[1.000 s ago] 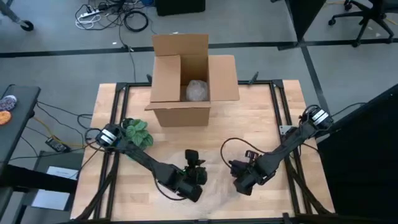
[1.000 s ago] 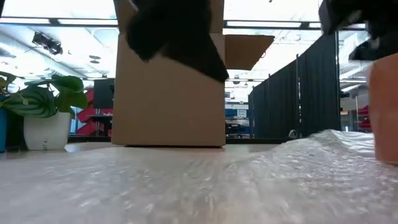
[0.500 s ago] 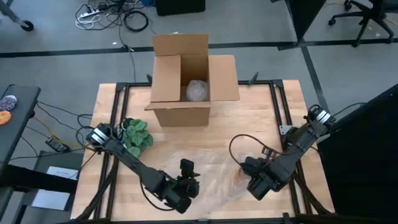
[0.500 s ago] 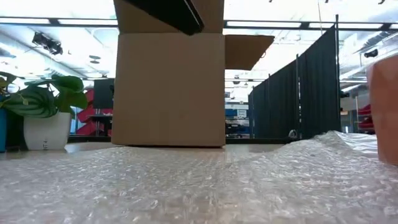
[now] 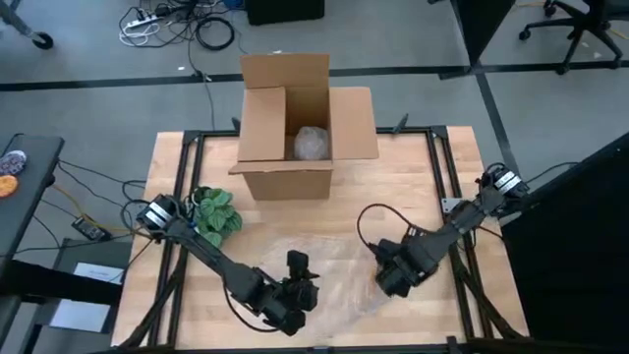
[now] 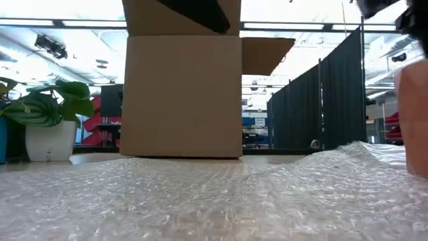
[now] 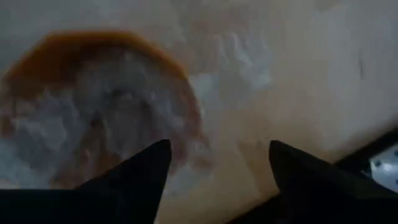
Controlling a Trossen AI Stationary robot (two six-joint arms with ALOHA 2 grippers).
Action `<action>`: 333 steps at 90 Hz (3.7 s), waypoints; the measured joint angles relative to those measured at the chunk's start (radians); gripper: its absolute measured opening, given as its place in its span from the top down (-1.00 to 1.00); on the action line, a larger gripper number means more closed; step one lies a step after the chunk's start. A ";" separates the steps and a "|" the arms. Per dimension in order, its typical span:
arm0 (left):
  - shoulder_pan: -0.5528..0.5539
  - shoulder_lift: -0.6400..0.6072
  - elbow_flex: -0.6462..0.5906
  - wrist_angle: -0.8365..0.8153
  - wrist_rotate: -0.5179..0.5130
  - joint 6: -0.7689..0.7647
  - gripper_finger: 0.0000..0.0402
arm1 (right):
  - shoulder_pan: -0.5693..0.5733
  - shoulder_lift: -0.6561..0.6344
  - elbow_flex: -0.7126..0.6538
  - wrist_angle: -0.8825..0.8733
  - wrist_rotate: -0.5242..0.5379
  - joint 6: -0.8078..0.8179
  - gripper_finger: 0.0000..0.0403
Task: Wrap mug
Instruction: Wrap the orange mug with the bubble wrap
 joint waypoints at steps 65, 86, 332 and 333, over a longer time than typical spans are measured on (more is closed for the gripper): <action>0.000 0.001 0.000 -0.001 -0.016 -0.001 0.24 | -0.078 0.000 -0.255 0.408 -0.062 -0.209 0.22; 0.009 0.001 -0.007 0.009 -0.037 -0.063 0.24 | -0.052 0.003 -0.179 0.382 -0.008 -0.256 0.92; 0.151 -0.157 -0.415 0.451 0.295 -0.156 0.24 | 0.218 0.143 -0.147 0.227 0.907 -0.717 0.01; 0.151 -0.156 -0.415 0.472 0.295 -0.145 0.24 | 0.221 0.139 -0.147 0.226 0.903 -0.704 0.01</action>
